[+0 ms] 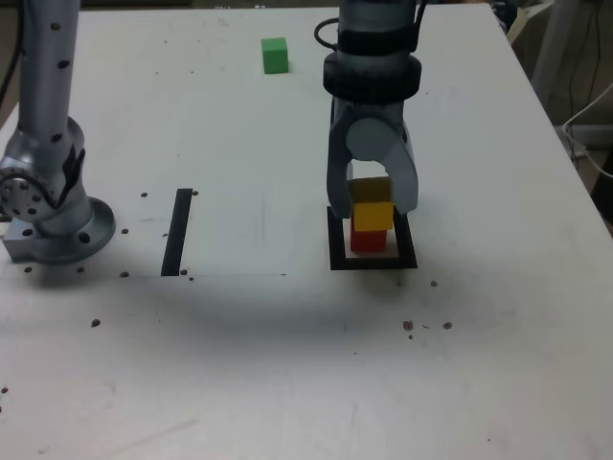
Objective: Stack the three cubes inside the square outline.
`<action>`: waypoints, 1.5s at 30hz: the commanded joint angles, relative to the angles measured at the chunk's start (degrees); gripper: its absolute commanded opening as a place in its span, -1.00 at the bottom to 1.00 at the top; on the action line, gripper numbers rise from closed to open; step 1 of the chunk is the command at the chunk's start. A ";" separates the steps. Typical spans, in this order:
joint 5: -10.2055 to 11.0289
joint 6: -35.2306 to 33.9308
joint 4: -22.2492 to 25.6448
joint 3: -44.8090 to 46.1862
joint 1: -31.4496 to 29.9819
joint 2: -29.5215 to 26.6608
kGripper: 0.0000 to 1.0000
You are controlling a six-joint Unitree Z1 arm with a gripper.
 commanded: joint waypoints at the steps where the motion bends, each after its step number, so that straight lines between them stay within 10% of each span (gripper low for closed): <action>1: 0.30 -0.17 -0.33 -0.01 0.55 0.52 -0.73; 23: 1.42 -0.20 0.80 1.01 2.37 0.67 -0.68; 45: 1.02 -0.29 0.28 1.18 2.37 0.98 0.18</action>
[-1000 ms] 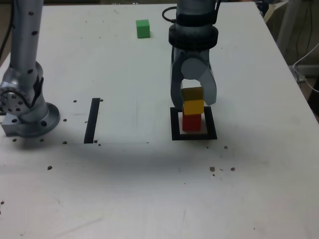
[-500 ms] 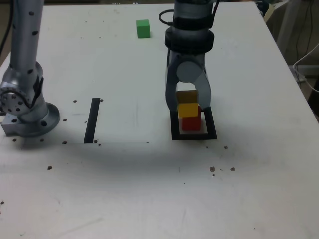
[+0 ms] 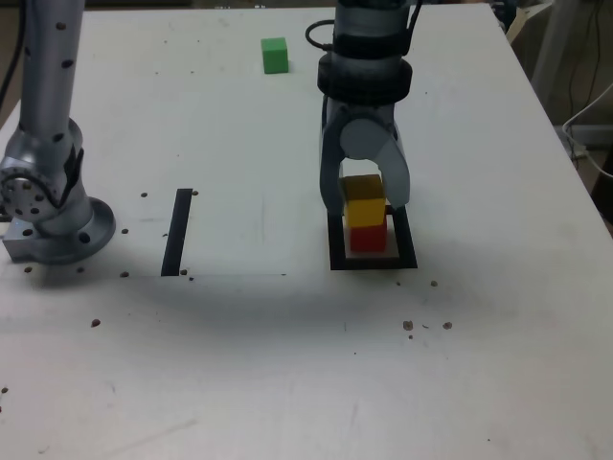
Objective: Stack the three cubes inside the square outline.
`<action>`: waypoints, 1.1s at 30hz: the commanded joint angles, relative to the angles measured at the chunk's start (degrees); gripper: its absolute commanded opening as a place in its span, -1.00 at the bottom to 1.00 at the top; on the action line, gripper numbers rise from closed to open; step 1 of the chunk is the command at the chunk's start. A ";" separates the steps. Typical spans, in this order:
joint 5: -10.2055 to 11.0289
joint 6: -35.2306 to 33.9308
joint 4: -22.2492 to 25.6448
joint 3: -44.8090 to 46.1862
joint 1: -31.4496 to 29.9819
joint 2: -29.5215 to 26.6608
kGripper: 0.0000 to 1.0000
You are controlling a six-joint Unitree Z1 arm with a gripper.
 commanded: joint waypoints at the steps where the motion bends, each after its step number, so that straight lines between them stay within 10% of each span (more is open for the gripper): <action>1: 0.21 0.00 -0.36 -0.26 0.06 0.23 0.22; 11: 0.68 0.69 -0.98 0.09 -0.03 -0.49 0.97; 24: 0.97 3.25 1.74 1.25 0.89 -6.48 0.99; 33: 0.93 16.31 5.30 -0.33 13.95 -7.53 0.99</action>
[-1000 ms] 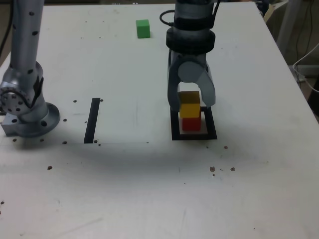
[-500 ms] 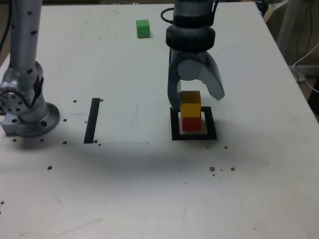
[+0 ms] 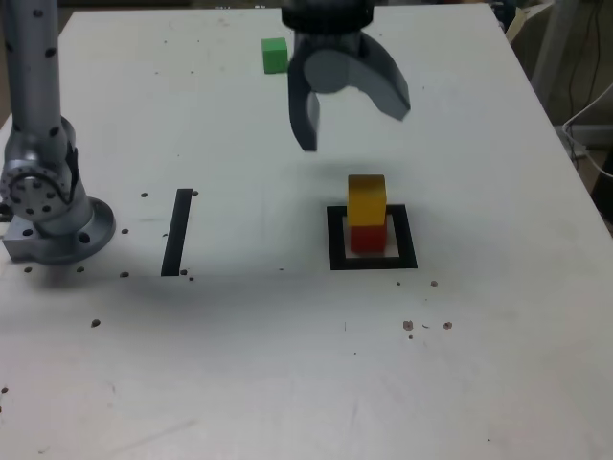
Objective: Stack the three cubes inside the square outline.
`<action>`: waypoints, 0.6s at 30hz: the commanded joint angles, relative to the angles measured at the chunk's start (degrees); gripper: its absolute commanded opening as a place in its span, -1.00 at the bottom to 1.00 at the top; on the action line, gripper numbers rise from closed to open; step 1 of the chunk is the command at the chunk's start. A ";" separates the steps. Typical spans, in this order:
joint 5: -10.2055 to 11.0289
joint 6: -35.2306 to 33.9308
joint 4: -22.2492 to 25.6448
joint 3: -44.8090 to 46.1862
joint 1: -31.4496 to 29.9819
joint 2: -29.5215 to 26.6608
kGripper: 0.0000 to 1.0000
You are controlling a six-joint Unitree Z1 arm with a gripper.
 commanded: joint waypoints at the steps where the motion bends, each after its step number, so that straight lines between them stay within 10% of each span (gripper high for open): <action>1: 0.05 3.14 0.74 -0.73 3.95 0.15 0.99; 18: 11.85 12.29 -0.75 -10.66 25.27 7.92 1.00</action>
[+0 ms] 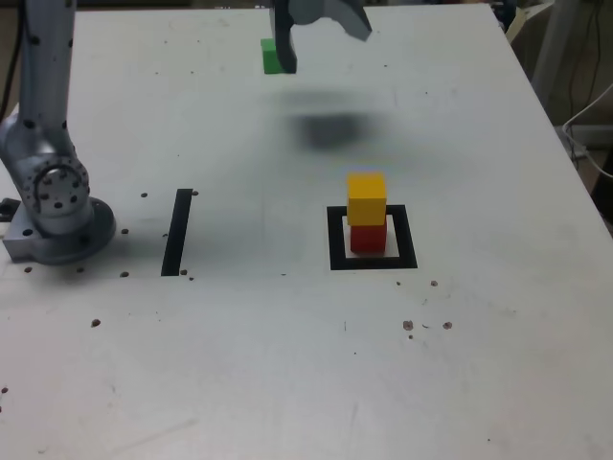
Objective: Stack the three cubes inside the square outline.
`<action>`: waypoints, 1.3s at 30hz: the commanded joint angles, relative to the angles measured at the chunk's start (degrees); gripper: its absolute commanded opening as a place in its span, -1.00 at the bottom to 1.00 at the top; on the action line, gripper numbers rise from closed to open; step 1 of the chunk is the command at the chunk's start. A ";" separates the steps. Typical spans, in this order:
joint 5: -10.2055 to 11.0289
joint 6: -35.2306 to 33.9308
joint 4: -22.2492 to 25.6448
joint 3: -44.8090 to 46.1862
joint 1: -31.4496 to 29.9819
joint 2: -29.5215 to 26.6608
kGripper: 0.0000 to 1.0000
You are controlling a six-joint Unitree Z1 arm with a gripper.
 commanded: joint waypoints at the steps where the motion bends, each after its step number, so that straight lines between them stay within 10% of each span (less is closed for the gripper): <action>1: 1.16 1.26 0.02 -1.95 2.42 1.16 1.00; 18: 11.46 3.51 0.19 -10.57 13.86 8.04 1.00; 39: 11.54 4.27 -0.34 -12.83 15.34 17.09 0.93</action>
